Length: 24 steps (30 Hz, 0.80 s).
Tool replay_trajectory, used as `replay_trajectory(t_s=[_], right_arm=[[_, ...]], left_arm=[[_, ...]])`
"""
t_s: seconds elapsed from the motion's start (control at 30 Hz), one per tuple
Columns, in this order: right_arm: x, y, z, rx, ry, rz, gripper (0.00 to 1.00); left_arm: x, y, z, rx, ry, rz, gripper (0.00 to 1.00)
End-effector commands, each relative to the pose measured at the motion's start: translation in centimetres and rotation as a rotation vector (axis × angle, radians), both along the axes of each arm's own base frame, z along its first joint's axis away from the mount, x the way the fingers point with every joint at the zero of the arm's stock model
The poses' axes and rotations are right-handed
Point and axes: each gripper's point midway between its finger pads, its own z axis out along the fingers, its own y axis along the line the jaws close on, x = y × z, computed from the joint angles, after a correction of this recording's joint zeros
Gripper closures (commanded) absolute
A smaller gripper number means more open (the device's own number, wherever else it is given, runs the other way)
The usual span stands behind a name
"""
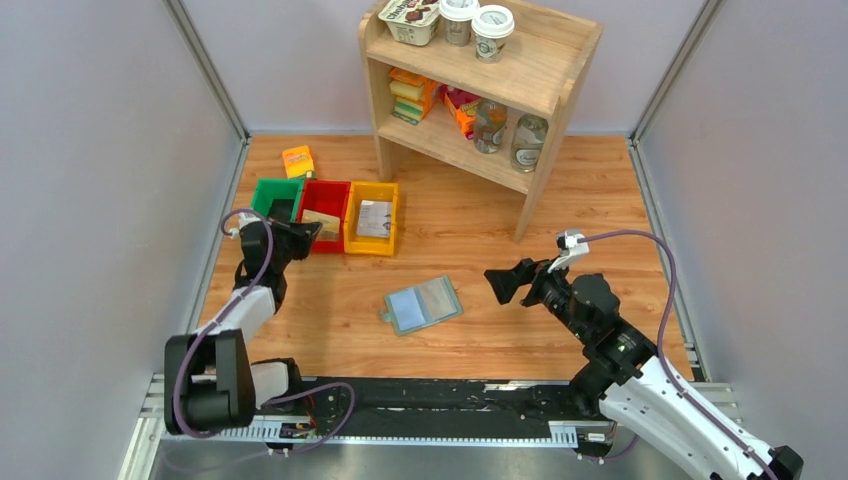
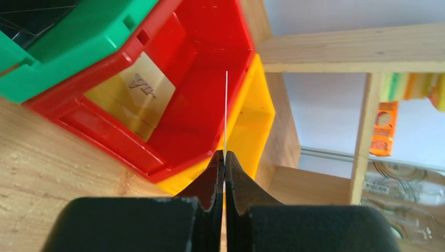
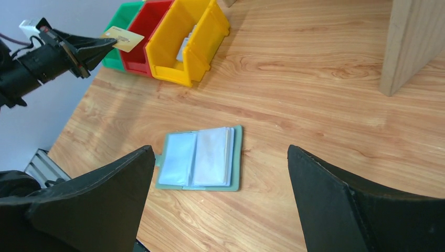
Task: Take the credit cards out of the card holder
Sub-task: Place the credit card in the storage box.
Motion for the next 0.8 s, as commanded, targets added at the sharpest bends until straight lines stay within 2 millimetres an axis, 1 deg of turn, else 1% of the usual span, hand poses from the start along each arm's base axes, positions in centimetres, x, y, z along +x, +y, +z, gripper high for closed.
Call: replay_trajectory(t_s=[0.0, 0.07, 0.1, 0.13, 0.17, 0.2, 0.23, 0.27, 0.3, 0.33, 0.37, 0.5, 0.53, 0.57, 0.6, 0.63, 0.67, 0.7, 0.77], right_arm=[[0.4, -0.9, 2.3, -0.053, -0.083, -0.019, 0.00], [0.3, -1.1, 2.4, -0.064, -0.094, -0.018, 0.00], [0.2, -1.2, 2.5, -0.065, -0.098, -0.018, 0.00], [0.2, -1.2, 2.4, -0.067, -0.099, -0.019, 0.00], [0.1, -1.3, 2.4, -0.068, -0.100, -0.019, 0.00], [0.1, -1.4, 2.4, -0.067, -0.101, -0.022, 0.00], [0.0, -1.4, 2.4, -0.066, -0.100, -0.022, 0.00], [0.0, -1.5, 2.3, -0.070, -0.101, -0.023, 0.00], [0.0, -1.5, 2.3, -0.070, -0.101, -0.023, 0.00], [0.0, -1.5, 2.3, -0.073, -0.101, -0.022, 0.00], [0.0, -1.5, 2.4, -0.070, -0.103, -0.023, 0.00], [-0.1, -1.5, 2.5, -0.069, -0.101, -0.018, 0.00], [-0.1, -1.5, 2.6, -0.067, -0.101, -0.020, 0.00], [-0.1, -1.6, 2.7, -0.070, -0.105, -0.020, 0.00], [-0.2, -1.6, 2.8, -0.067, -0.106, -0.020, 0.00], [-0.2, -1.7, 2.9, -0.069, -0.106, -0.021, 0.00], [-0.3, -1.7, 3.0, -0.069, -0.108, -0.021, 0.00], [-0.3, -1.7, 3.0, -0.070, -0.108, -0.023, 0.00], [-0.4, -1.9, 3.2, -0.066, -0.113, -0.025, 0.00]], left_arm=[[2.6, 0.4, 0.0, -0.045, 0.049, 0.004, 1.00], [3.6, 0.8, -0.4, -0.067, 0.057, 0.024, 1.00], [4.3, 1.0, 0.0, -0.064, 0.050, 0.031, 1.00], [4.5, 1.2, -0.9, -0.060, 0.088, 0.037, 1.00], [5.3, 1.4, -0.4, -0.044, 0.084, 0.034, 1.00], [5.4, 1.5, -1.5, -0.041, 0.131, 0.029, 1.00], [6.1, 1.5, -1.6, -0.030, 0.143, 0.020, 1.00], [6.3, 1.5, -2.0, -0.031, 0.165, 0.013, 0.99], [7.0, 1.4, -2.1, -0.031, 0.176, 0.002, 0.98], [7.0, 1.4, -2.6, -0.032, 0.198, -0.004, 0.97], [7.6, 1.3, -2.9, -0.032, 0.208, -0.016, 0.96], [8.1, 1.1, -4.7, -0.062, 0.283, -0.020, 0.93], [8.0, 1.1, -5.1, -0.066, 0.306, -0.020, 0.92], [8.2, 1.1, -5.1, -0.064, 0.309, -0.021, 0.89], [8.0, 1.1, -5.4, -0.064, 0.328, -0.020, 0.87], [8.1, 1.3, -5.3, -0.055, 0.331, -0.015, 0.82], [7.7, 1.4, -5.6, -0.049, 0.355, -0.013, 0.80], [7.5, 1.5, -5.6, -0.043, 0.365, -0.003, 0.76], [7.1, 1.7, -5.5, -0.029, 0.380, 0.003, 0.70]])
